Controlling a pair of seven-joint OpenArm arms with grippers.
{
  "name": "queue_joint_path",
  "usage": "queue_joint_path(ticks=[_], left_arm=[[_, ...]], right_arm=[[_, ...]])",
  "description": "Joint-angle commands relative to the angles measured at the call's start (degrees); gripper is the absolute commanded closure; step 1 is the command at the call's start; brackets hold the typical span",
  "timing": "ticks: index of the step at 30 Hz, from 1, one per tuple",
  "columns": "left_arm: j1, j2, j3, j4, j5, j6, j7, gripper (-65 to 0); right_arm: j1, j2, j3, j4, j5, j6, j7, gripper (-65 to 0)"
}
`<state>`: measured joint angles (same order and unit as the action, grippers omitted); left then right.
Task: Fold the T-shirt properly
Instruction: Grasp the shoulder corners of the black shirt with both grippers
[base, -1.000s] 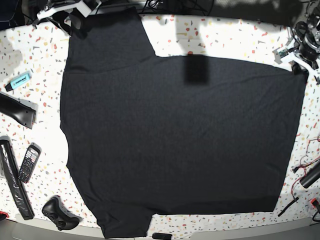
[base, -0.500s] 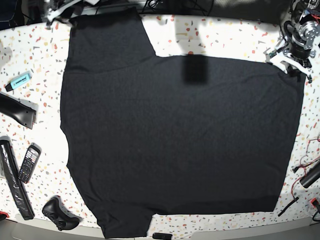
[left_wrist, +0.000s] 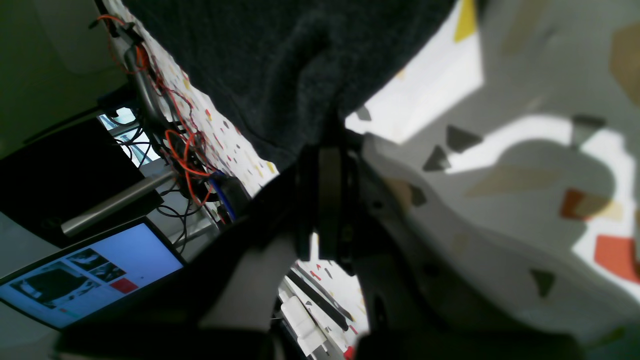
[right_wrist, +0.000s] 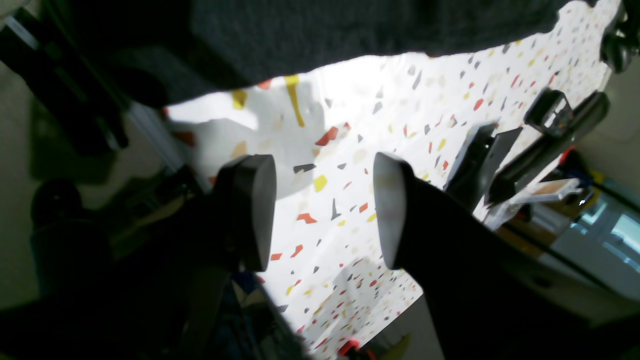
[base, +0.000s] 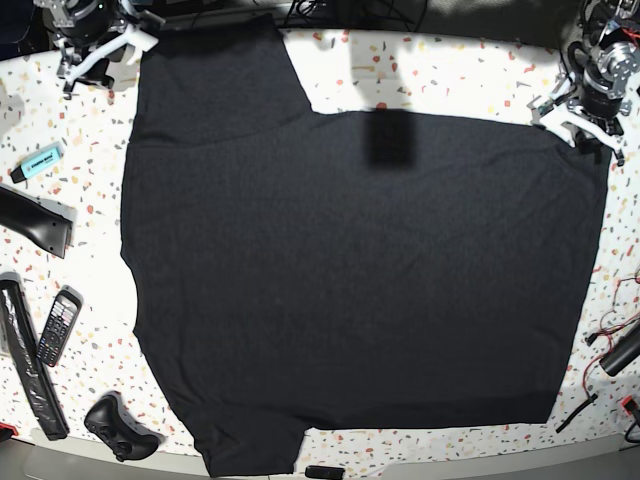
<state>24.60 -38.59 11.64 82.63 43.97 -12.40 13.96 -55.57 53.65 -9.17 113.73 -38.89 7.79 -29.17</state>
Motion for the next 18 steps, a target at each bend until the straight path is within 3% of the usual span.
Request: queue_joint_path(ticks=[1,18], left_arm=[[0.94,0.79,0.79,-0.52,-2.91,-1.99,-1.86,0.0],[0.94,0.76,0.79,-0.52,-3.04,-1.99,-1.84,0.0]], right_arm=[[0.31,0.98,-0.35,0.0,-0.52,-0.66,0.2,-30.5],[13.29,-0.5,-19.02,-4.74,-1.86,-0.09,0.24,-30.4]])
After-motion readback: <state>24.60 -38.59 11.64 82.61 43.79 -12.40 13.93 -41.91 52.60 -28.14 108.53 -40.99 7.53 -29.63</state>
